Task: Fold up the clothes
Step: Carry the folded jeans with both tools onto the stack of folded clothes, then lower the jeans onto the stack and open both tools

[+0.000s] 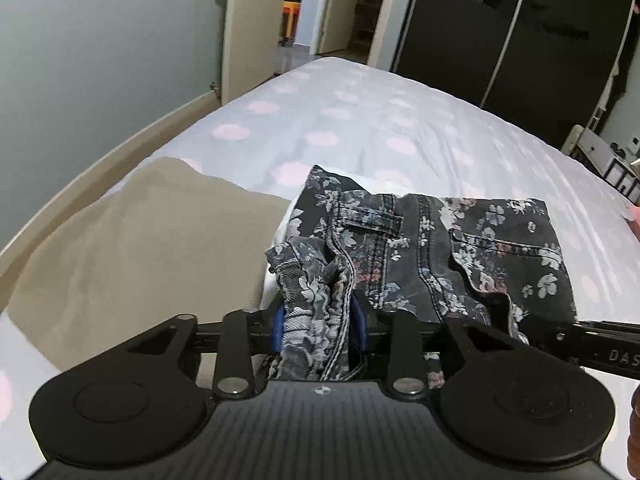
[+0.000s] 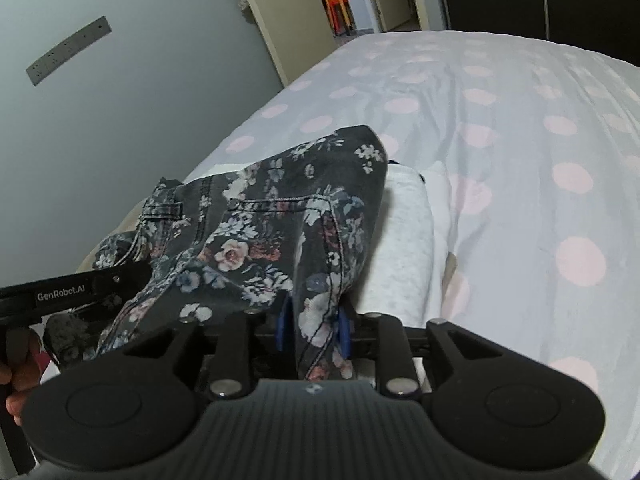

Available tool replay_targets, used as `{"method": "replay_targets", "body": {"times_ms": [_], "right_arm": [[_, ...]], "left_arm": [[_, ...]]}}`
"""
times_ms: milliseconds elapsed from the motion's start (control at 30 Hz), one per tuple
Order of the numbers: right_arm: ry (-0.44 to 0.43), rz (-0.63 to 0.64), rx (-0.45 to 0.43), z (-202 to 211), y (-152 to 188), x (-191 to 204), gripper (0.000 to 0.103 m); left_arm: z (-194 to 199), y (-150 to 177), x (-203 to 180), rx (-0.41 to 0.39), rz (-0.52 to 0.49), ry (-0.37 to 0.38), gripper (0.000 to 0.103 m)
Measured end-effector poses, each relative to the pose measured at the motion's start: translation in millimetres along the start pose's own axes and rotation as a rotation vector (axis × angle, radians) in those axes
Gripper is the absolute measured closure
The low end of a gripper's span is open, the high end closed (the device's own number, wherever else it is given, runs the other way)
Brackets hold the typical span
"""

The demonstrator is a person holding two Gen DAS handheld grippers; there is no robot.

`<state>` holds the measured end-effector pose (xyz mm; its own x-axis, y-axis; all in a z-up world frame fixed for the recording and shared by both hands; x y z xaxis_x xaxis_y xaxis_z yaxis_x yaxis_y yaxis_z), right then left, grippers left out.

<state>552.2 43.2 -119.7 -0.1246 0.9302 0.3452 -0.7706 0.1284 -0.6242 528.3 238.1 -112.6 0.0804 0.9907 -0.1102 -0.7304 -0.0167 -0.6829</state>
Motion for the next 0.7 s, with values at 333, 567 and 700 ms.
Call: {"method": "replay_targets", "body": {"times_ms": [333,567,700], "right_arm": [[0.051,0.033,-0.08,85.9,-8.0,-5.9,0.062],[0.053,0.114,-0.118,168.8,2.9,16.8,0.056],[0.047,0.165,-0.136,214.0,21.6,29.9,0.048]], "left_arm": [[100.8,-8.2,-26.2,-0.104,-0.09,-0.072,0.058],[178.2,-0.1,-72.0,-0.175,-0.196,-0.108,0.056],[228.7,17.6,-95.1,-0.245,-0.191,-0.117,0.04]]}}
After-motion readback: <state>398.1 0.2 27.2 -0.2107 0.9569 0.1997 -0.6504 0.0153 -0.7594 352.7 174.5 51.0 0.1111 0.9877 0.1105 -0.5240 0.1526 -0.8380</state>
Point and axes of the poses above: each gripper's, at about its wrist camera, not at the fingertips, and z roughly against the way its jaws point, x to its left, y to its underside, the point moved 8 cm from there along -z, roughly the way its jaws point, and after that the axes turned 4 degrees about -z, right-handed, at the moved point
